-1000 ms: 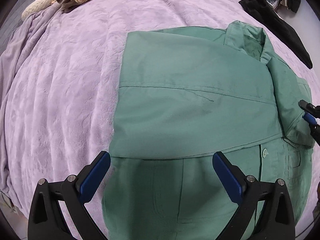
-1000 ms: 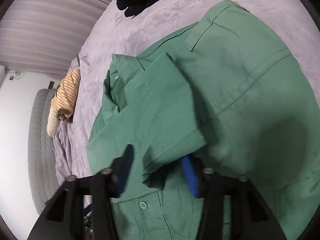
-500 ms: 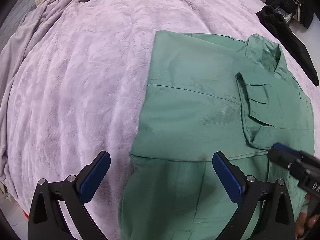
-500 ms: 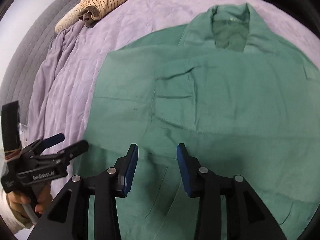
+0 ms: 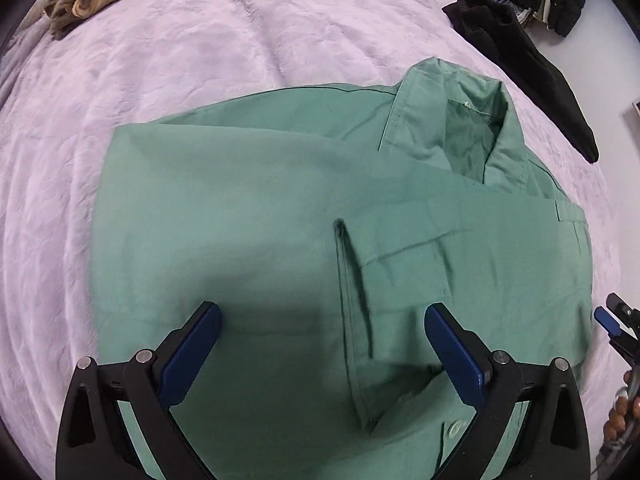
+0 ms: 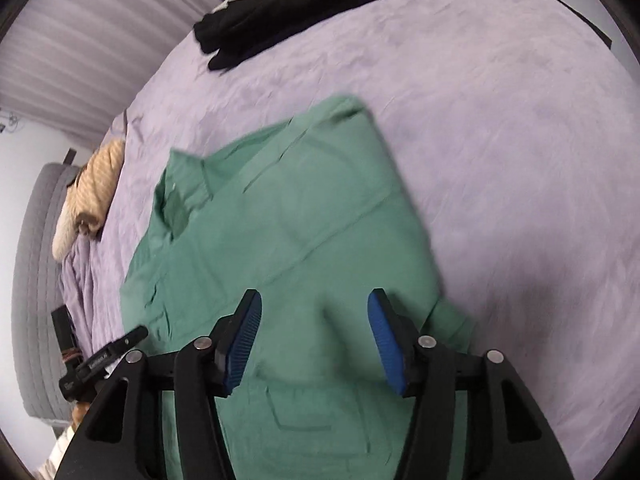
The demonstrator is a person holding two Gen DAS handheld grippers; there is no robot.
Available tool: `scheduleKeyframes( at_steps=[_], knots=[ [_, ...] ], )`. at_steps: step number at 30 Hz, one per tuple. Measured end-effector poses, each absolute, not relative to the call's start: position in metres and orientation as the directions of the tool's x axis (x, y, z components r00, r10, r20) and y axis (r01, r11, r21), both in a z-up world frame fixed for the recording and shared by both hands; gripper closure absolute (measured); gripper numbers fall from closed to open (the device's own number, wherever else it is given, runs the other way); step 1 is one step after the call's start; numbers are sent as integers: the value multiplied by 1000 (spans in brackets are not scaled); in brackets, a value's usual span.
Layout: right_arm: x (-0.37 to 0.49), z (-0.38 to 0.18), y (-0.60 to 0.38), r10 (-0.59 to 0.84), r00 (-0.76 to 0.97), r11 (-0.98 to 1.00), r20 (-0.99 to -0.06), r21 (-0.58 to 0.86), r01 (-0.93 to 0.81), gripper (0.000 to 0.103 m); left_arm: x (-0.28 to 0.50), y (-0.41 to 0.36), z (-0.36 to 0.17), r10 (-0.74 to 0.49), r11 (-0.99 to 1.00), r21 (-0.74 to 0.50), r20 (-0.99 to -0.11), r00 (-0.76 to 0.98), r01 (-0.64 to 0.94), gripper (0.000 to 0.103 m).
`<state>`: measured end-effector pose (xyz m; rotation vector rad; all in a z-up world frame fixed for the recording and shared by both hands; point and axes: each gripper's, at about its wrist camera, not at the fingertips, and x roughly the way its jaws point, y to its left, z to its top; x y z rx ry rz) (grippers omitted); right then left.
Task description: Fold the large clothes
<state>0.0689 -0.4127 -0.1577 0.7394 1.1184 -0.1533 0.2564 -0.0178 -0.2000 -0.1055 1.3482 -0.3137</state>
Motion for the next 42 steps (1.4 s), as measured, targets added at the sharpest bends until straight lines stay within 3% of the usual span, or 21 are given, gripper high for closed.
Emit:
scheduleKeyframes(
  at_steps=[4,6,7,8,9,10,15,21,24,26,27,28,33,35,36,37,38,40,42],
  knots=[
    [110,-178,-457,248,477,690,-843,499,524,43,274,-31,-203,-323,941,-294,-929,181,168,32],
    [125,-195,-469,276,475,655,-836,525,544,43,279,-39,-203,-360,925,-328,-919,161,194,75],
    [131,-205,-471,296,467,638,-834,536,553,43,280,-41,-203,-357,926,-326,-921,157,193,75],
    [136,-214,-472,326,460,620,-826,555,555,44,281,-43,-201,-353,927,-321,-921,164,192,83],
    [139,-219,-468,350,461,612,-815,572,546,64,280,-43,-196,-353,928,-318,-918,179,194,92],
    [140,-220,-465,358,454,620,-816,571,538,99,281,-43,-190,-362,925,-325,-912,192,198,92],
    [143,-187,-457,255,478,757,-840,481,442,99,296,-52,-174,-356,921,-290,-899,257,260,93],
    [143,-219,-470,241,411,756,-879,436,489,97,299,-59,-198,-298,940,-236,-920,253,247,90],
    [124,-211,-478,271,442,670,-855,497,551,86,292,-50,-185,-292,945,-234,-919,264,229,90],
    [97,-195,-479,304,485,621,-820,557,552,72,284,-43,-172,-262,953,-199,-920,291,227,90],
    [83,-188,-477,314,503,601,-805,579,551,55,281,-41,-167,-240,958,-175,-921,306,226,90],
    [65,-181,-474,324,524,575,-788,604,552,46,277,-39,-163,-235,959,-167,-920,313,230,90],
    [-16,-196,-462,428,593,308,-682,727,613,46,263,-46,-160,-275,944,-202,-918,286,260,90],
    [-31,-217,-462,430,622,191,-654,739,646,49,257,-60,-166,-268,940,-190,-925,270,284,90],
    [-35,-225,-464,416,648,131,-638,747,652,58,253,-65,-171,-267,938,-188,-928,260,293,90],
    [-37,-231,-466,401,674,88,-621,758,646,93,249,-70,-178,-260,935,-178,-931,254,305,90],
    [-38,-233,-466,386,679,76,-624,756,651,100,245,-73,-186,-230,938,-144,-939,255,316,90],
    [-38,-236,-469,348,643,118,-682,713,692,101,241,-77,-201,-177,943,-80,-943,283,322,81],
    [-37,-240,-468,340,611,167,-715,685,709,101,240,-75,-201,-143,950,-40,-938,317,310,57]
  ],
)
